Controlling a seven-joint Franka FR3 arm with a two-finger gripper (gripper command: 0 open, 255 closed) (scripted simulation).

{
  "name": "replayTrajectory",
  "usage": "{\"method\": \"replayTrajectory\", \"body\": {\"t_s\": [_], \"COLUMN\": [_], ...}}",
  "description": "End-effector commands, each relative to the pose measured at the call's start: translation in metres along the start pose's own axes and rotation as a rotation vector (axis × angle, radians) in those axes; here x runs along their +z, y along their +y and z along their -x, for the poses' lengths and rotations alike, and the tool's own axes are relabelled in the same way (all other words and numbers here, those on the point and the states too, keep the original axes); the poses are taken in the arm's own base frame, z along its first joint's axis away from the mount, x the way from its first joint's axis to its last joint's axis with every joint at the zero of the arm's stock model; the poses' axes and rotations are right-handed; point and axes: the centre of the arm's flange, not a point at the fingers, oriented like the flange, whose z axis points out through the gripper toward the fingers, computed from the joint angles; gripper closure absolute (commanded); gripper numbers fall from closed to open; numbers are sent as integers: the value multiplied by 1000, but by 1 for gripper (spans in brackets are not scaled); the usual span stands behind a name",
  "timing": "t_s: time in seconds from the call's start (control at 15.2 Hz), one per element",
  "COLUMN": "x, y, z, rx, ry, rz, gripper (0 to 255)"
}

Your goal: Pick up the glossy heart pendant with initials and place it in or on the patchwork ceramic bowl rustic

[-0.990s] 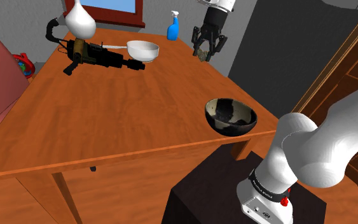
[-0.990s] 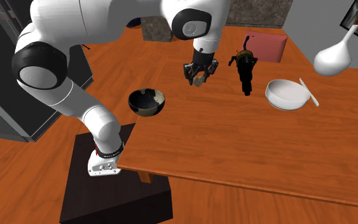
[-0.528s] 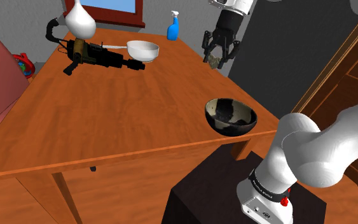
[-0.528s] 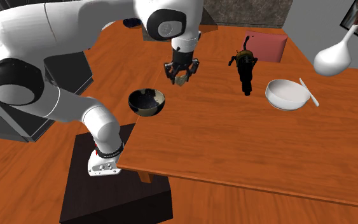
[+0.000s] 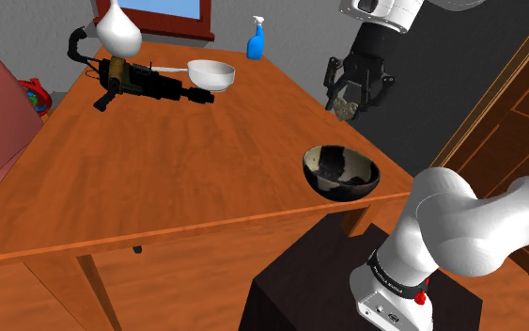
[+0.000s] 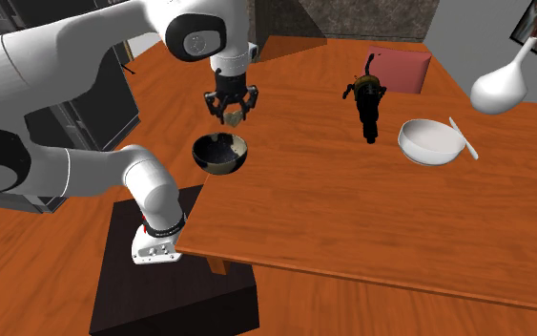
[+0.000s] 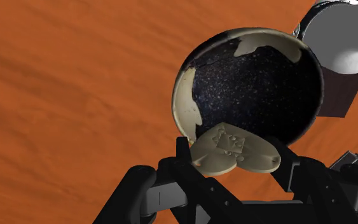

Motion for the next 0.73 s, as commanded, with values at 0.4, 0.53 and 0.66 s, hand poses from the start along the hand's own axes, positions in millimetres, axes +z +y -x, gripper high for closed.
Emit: {"method": "replayTrajectory", "body": {"t_s": [0.4,0.53,0.66], "x": [26,37,47], "y": [-49,-49,-49], "z": [-18,-15,-13], "rx": [1,1,1], "ry": [-1,-1,-1], "rz": [-1,-1,-1], "gripper": [255,255,255]}}
